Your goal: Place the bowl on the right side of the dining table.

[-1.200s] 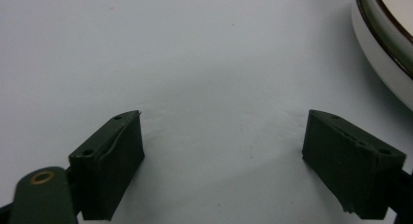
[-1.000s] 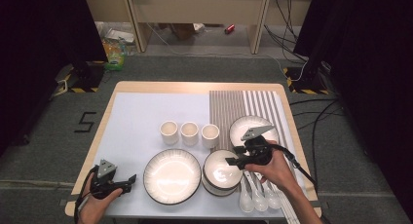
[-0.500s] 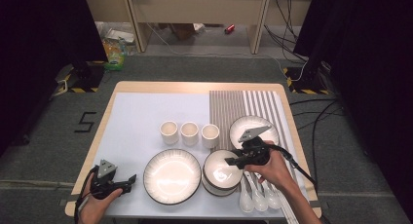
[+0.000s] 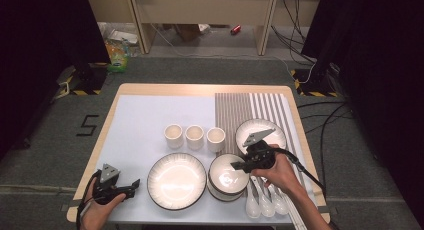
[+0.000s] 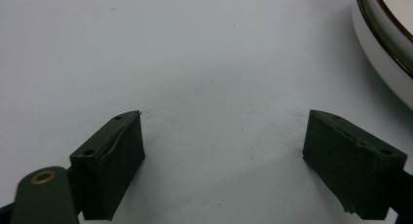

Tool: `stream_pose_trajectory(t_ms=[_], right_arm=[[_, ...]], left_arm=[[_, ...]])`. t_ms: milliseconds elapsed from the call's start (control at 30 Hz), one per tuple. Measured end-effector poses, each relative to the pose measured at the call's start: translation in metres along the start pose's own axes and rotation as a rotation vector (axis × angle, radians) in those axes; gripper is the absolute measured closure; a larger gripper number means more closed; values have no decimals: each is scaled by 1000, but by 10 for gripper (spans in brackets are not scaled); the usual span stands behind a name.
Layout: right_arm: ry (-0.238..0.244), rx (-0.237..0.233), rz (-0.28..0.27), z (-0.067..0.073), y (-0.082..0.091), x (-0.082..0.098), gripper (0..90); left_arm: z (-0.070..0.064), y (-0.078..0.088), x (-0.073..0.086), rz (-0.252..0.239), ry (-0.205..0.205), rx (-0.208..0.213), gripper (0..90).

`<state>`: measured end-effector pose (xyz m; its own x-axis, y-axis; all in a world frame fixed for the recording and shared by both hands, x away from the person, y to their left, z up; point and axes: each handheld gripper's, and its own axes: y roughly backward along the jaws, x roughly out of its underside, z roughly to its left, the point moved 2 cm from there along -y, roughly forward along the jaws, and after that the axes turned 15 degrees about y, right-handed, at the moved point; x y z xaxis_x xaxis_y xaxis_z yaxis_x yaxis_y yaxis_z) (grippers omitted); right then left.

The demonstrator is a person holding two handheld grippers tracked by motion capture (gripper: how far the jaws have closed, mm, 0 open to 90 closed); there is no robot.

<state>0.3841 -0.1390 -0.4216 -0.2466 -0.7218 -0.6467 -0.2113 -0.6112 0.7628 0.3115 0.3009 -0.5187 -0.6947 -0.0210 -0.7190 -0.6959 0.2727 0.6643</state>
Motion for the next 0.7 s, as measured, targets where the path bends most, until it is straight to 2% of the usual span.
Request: stream_pose_trajectory(t_ms=[367,400,467,600,700], right_arm=[[-3,-18,13,-3,-4,-1,776],[-5,-17,15,-3,-4,-1,785],[-5,-14,16,-4,-4,-1,801],[-4,-17,12,-4,-3,-1,808],[6,-8,7,-4,-3,-2,813]], left_arm=[[0,0,0,5,-5,-2,140],[0,-1,0,-8,0,-4,140],[0,0,0,6,-4,-2,140],[0,0,0,-9,-1,-5,140],[0,0,0,4,-3,-1,140]])
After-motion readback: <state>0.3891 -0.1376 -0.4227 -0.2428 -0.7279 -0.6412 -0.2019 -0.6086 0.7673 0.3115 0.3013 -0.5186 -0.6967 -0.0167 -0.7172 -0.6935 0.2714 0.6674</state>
